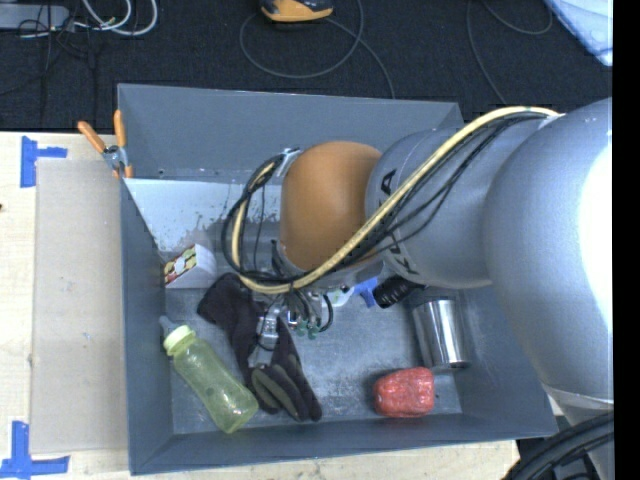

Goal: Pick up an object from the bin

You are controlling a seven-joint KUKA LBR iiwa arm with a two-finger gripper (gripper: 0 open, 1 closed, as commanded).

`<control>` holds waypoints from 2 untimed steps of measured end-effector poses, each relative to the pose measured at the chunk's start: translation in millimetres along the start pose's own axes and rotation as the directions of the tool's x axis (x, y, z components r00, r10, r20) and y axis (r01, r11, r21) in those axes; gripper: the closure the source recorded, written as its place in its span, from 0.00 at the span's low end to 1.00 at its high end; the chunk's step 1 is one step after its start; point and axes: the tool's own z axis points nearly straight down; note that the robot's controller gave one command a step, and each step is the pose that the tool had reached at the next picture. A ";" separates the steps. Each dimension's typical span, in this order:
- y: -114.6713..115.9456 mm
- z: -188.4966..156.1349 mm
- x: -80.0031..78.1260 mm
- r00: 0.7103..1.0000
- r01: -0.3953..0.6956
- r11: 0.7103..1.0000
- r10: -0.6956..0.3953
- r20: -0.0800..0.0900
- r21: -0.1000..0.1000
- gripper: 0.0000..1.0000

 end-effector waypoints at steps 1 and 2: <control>2.0 -12.0 5.6 0.996 0.088 0.996 -0.088 0.006 -0.002 0.00; -4.1 41.5 -5.7 0.969 -0.245 0.969 0.245 0.001 -0.002 0.00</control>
Offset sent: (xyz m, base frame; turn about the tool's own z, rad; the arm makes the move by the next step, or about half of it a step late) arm 0.0073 -0.0078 -0.0591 0.2806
